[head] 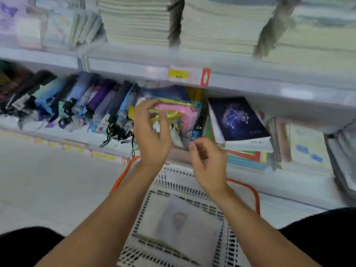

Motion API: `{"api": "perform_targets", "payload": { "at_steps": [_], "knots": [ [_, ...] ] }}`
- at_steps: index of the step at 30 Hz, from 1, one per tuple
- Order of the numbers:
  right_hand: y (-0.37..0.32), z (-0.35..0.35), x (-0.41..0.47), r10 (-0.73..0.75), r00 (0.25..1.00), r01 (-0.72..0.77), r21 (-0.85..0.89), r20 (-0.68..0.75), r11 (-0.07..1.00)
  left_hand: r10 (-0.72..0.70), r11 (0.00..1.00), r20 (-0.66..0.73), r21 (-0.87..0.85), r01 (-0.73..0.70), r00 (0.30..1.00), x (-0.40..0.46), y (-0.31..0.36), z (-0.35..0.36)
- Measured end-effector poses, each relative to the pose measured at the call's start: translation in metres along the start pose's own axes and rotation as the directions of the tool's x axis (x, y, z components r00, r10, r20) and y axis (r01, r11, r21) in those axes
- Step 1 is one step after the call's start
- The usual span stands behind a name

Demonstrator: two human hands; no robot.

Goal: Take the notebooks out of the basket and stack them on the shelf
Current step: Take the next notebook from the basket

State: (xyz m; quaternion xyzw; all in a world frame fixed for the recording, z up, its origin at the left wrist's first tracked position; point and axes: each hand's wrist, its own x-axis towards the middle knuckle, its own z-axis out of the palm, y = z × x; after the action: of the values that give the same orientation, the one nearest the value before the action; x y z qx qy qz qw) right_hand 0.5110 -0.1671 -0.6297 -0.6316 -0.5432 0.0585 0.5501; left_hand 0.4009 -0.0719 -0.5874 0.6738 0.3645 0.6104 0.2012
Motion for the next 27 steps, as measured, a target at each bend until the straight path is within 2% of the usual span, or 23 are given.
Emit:
{"api": "perform_targets", "payload": {
  "at_steps": [1,2,3,4,5,6,7,8,9,10,11,12,14,16,19,21,23,25,27],
  "knots": [
    [0.026,0.022,-0.042,0.152,0.97,-0.15,-0.023,0.19,0.988,-0.084,0.996,0.072,0.014,0.083,0.994,-0.033,-0.016,-0.01],
    [0.052,0.04,-0.079,0.322,0.872,-0.303,-0.111,0.369,0.947,-0.183,0.983,0.162,0.048,0.177,0.97,-0.066,-0.036,-0.021],
    [0.077,0.05,-0.112,0.489,0.714,-0.422,-0.249,0.501,0.871,-0.295,0.955,0.249,0.097,0.279,0.922,-0.099,-0.054,-0.032],
    [0.095,0.053,-0.139,0.63,0.525,-0.484,-0.408,0.572,0.774,-0.403,0.915,0.318,0.166,0.368,0.858,-0.13,-0.073,-0.046],
    [0.11,0.052,-0.16,0.72,0.347,-0.489,-0.539,0.601,0.686,-0.509,0.86,0.372,0.26,0.439,0.776,-0.158,-0.091,-0.06],
    [0.122,0.046,-0.176,0.772,0.217,-0.466,-0.632,0.598,0.62,-0.619,0.784,0.413,0.386,0.487,0.668,-0.184,-0.106,-0.072],
    [0.133,0.042,-0.186,0.8,0.154,-0.444,-0.683,0.579,0.58,-0.73,0.681,0.433,0.529,0.506,0.529,-0.203,-0.117,-0.081],
    [0.145,0.038,-0.192,0.823,0.128,-0.426,-0.718,0.554,0.55,-0.828,0.56,0.423,0.658,0.503,0.37,-0.218,-0.125,-0.087],
    [0.155,0.035,-0.195,0.84,0.132,-0.4,-0.748,0.526,0.53,-0.893,0.448,0.394,0.742,0.498,0.216,-0.23,-0.13,-0.09],
    [0.167,0.035,-0.194,0.862,0.131,-0.359,-0.787,0.49,0.502,-0.923,0.366,0.371,0.775,0.515,0.098,-0.238,-0.133,-0.091],
    [0.178,0.036,-0.193,0.888,0.118,-0.313,-0.832,0.444,0.458,-0.931,0.318,0.364,0.773,0.549,0.027,-0.243,-0.133,-0.092],
    [0.19,0.038,-0.193,0.914,0.097,-0.278,-0.871,0.394,0.405,-0.931,0.293,0.364,0.763,0.577,-0.008,-0.248,-0.135,-0.092],
    [0.208,0.042,-0.195,0.937,0.054,-0.258,-0.902,0.344,0.346,-0.934,0.276,0.356,0.766,0.581,-0.025,-0.257,-0.136,-0.095],
    [0.217,0.046,-0.198,0.938,0.076,-0.245,-0.906,0.338,0.346,-0.944,0.237,0.327,0.767,0.596,-0.047,-0.263,-0.138,-0.097],
    [0.219,0.051,-0.201,0.932,0.152,-0.244,-0.901,0.33,0.359,-0.939,0.194,0.332,0.733,0.652,-0.093,-0.264,-0.137,-0.093],
    [0.22,0.053,-0.202,0.928,0.148,-0.254,-0.894,0.342,0.37,-0.933,0.196,0.346,0.725,0.66,-0.103,-0.262,-0.136,-0.086],
    [0.217,0.052,-0.203,0.929,0.11,-0.276,-0.887,0.355,0.371,-0.924,0.183,0.356,0.733,0.656,-0.141,-0.261,-0.134,-0.078],
    [0.213,0.051,-0.197,0.915,0.071,-0.289,-0.87,0.396,0.399,-0.91,0.112,0.345,0.737,0.666,-0.229,-0.259,-0.13,-0.073],
    [0.205,0.053,-0.179,0.855,-0.003,-0.177,-0.842,0.518,0.509,-0.869,-0.06,0.313,0.7,0.711,-0.382,-0.254,-0.121,-0.07]
  ]
}}
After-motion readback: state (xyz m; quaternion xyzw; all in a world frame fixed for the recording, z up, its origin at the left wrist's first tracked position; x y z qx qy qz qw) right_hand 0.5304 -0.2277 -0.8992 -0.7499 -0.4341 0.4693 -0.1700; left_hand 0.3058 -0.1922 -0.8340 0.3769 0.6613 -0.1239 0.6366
